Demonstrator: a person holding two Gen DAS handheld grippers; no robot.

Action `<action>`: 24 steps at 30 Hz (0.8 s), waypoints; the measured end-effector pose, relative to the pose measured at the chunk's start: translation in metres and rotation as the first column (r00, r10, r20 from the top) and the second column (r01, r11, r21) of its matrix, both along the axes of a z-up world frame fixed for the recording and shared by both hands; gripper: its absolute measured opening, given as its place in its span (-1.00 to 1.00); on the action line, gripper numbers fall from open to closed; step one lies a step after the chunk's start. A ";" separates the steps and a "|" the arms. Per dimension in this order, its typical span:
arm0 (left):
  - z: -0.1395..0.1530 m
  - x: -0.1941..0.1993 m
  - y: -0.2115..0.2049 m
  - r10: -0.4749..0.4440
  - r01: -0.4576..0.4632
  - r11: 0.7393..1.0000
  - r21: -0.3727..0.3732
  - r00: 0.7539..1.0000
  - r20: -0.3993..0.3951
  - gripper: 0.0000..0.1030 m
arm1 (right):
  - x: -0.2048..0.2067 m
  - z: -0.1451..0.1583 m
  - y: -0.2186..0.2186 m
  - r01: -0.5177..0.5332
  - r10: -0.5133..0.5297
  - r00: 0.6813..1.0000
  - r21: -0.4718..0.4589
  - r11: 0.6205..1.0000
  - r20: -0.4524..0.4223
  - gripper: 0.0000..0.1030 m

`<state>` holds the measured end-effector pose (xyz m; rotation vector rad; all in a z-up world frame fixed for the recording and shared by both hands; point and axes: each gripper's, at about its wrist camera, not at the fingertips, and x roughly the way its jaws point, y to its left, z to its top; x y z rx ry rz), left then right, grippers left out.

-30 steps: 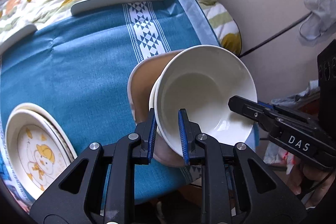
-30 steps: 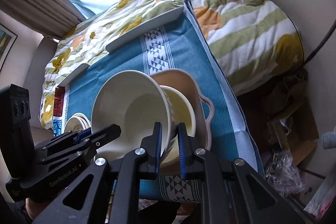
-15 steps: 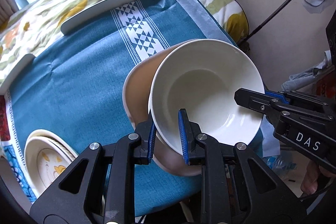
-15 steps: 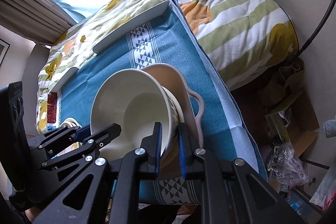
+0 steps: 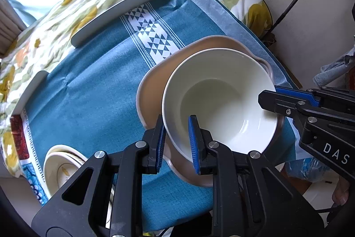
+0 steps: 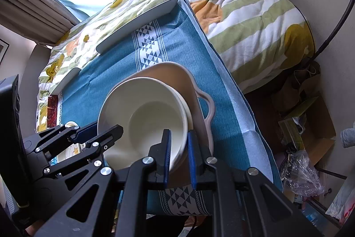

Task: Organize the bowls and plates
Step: 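Open the right gripper and release the white bowl, then grasp the rim of the pink dish holding the bowls with the right gripper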

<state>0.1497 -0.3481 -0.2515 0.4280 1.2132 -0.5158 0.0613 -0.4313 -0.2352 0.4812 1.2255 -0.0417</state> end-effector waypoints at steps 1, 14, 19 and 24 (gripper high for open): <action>0.000 0.000 0.000 0.001 -0.001 1.000 -0.002 1.000 -0.001 -0.65 | 0.000 0.000 0.001 0.000 0.000 1.000 0.000 1.000 0.000 -0.74; 0.059 -0.005 0.038 0.113 -0.106 0.977 -0.186 0.993 0.028 -0.64 | -0.008 0.054 -0.003 -0.084 0.086 0.985 -0.022 0.996 0.149 -0.74; 0.092 -0.022 0.068 0.200 -0.169 0.961 -0.217 0.972 0.127 0.97 | -0.022 0.090 -0.001 -0.189 0.205 0.950 -0.090 0.978 0.234 -0.56; 0.089 -0.038 0.096 0.245 -0.215 0.955 -0.207 0.960 0.134 1.00 | -0.035 0.099 -0.005 -0.280 0.317 0.918 -0.177 0.944 0.239 0.99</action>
